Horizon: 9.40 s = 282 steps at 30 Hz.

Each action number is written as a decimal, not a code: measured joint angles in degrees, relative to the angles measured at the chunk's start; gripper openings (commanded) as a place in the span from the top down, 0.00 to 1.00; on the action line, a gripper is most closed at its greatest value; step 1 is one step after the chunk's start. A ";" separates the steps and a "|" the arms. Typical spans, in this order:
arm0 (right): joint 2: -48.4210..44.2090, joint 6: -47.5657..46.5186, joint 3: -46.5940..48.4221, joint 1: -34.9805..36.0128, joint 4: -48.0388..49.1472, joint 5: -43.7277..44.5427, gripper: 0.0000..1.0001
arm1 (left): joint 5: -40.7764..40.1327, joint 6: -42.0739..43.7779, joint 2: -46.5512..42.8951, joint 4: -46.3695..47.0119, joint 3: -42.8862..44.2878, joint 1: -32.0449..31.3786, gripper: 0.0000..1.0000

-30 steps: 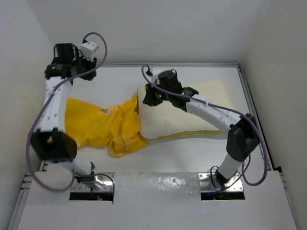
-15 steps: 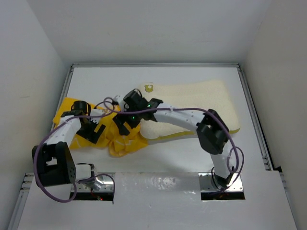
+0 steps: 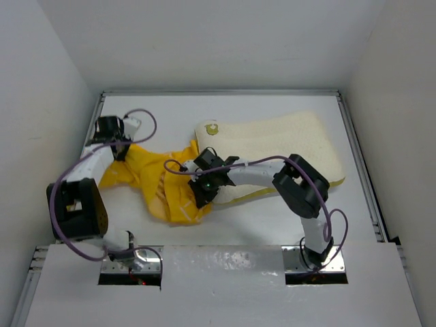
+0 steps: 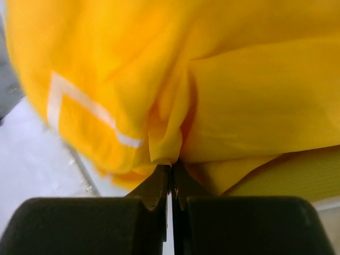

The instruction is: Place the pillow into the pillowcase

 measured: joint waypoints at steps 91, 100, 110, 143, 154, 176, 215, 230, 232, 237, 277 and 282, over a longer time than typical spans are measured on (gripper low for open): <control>7.41 18.34 11.91 -10.43 40.59 -4.42 1.00 | 14.21 -8.55 -0.15 -14.67 16.17 -21.09 0.99; 9.40 26.14 6.47 -10.19 53.18 -3.15 1.00 | 15.74 -13.60 2.14 -8.37 17.14 -21.00 1.00; 6.43 32.65 2.14 -8.81 60.39 -5.70 1.00 | 23.32 -14.64 3.08 -8.20 16.81 -19.74 0.99; -20.92 -21.09 -0.81 -0.55 18.99 7.87 0.01 | 17.70 -2.36 -5.44 -9.31 -2.60 -0.87 0.42; -16.68 -35.63 -4.90 10.49 6.75 13.94 0.01 | 20.28 -4.90 3.85 6.21 -1.03 -2.93 0.39; -4.48 -22.27 4.22 3.30 9.16 12.72 1.00 | 27.65 -8.35 10.75 8.83 -0.96 -3.43 1.00; 10.08 21.55 20.79 -9.31 25.55 20.35 1.00 | 43.65 -1.68 0.79 -25.00 26.69 -10.62 1.00; 3.87 14.73 11.76 -7.30 28.35 12.02 0.14 | 35.80 -11.23 8.52 -27.41 25.73 -7.41 0.04; 1.60 13.05 11.63 -8.87 27.61 10.80 0.48 | 34.64 -11.89 7.89 -25.75 32.22 -6.36 0.13; 1.14 10.01 20.96 -15.89 21.00 9.05 0.56 | 28.06 -14.71 6.25 -18.69 38.01 -6.69 0.59; -56.11 -0.76 -28.52 -21.03 -4.22 6.45 0.01 | 20.79 -7.52 27.91 -9.31 37.13 -19.45 0.60; -37.94 -3.15 -6.23 -21.38 -3.10 5.66 0.01 | 19.69 -6.29 27.12 -9.29 37.16 -22.86 0.40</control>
